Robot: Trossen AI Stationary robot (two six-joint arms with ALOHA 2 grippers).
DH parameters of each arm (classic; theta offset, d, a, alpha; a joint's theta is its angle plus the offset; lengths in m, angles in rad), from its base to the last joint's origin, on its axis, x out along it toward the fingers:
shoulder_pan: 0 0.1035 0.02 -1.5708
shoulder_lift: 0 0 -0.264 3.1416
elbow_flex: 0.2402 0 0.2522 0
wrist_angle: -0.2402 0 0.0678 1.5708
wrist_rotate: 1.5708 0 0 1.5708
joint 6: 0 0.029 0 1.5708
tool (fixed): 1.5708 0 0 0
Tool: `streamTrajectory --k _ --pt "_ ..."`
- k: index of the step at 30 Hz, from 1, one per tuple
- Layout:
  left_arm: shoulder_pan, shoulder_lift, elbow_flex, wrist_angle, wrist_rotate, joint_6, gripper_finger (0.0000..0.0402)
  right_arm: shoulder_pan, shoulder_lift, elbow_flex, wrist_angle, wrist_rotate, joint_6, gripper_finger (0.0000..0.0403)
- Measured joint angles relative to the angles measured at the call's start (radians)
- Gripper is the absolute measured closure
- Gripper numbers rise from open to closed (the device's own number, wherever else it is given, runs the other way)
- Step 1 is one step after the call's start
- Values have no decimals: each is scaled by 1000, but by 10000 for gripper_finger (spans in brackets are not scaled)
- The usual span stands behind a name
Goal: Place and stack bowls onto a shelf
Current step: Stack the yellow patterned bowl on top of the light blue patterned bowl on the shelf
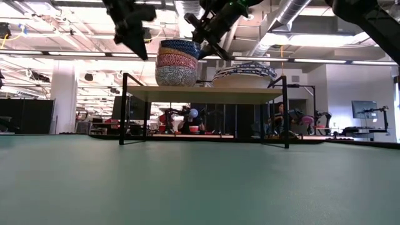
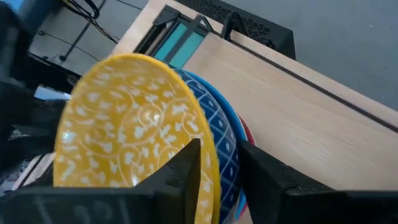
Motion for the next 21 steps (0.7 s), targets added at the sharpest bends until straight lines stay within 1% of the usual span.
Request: streamTrajectory --k 6,11,15,21 --pt "0 -145 0 5 -42 -35 401 0 0 18 8 1 0 236" --pt "0 -220 1 2 -76 -51 401 1 0 61 -15 2 0 228" --pt "0 -239 1 3 -89 -62 401 1 -2 103 -62 25 -24 230" --pt "0 -227 1 3 -98 -72 401 -1 -10 98 -147 54 -57 240"
